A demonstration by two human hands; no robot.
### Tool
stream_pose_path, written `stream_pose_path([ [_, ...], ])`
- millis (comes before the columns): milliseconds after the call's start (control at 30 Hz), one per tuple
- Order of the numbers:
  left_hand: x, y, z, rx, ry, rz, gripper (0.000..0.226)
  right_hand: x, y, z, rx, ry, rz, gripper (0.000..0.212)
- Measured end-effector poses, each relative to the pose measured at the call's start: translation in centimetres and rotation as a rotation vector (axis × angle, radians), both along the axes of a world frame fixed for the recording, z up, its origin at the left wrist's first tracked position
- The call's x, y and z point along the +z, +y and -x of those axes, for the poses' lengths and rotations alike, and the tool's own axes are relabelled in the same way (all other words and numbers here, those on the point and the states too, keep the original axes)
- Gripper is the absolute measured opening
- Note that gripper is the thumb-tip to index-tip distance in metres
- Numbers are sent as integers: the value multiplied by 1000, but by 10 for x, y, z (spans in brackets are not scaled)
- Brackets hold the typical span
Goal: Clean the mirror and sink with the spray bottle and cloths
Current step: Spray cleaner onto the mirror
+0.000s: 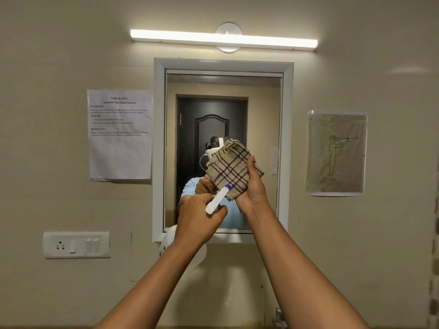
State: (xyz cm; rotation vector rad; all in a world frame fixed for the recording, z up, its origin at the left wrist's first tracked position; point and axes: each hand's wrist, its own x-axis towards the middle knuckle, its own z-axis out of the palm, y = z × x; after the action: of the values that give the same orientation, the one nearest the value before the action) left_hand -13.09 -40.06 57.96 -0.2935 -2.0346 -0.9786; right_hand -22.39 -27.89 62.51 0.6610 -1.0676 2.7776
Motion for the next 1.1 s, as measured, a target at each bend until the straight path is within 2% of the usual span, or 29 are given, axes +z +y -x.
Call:
stream_pose_path([
  [267, -1, -16, -1, -19, 9, -82, 13, -8, -3, -9, -14, -19, 9, 50],
  [500, 31, -40, -9, -57, 21, -317, 33, -13, 6, -13, -32, -40, 15, 55],
  [567, 45, -48, -11, -54, 49, -354, 27, -12, 12, -19, -25, -19, 48, 53],
  [667, 71, -59, -18, -28, 96, -362, 5, -6, 20, -29, -37, -13, 91, 48],
  [833, 113, -68, -26, 19, 145, -408, 33, 7, 26, -43, -78, 16, 93, 39],
  [1000, 139, -62, -32, 21, 177, -425, 13, 18, 29, -47, -91, 28, 86, 44],
  [1100, 146, -59, -32, 28, 183, -464, 17, 23, 37, -48, -87, 43, 88, 48],
])
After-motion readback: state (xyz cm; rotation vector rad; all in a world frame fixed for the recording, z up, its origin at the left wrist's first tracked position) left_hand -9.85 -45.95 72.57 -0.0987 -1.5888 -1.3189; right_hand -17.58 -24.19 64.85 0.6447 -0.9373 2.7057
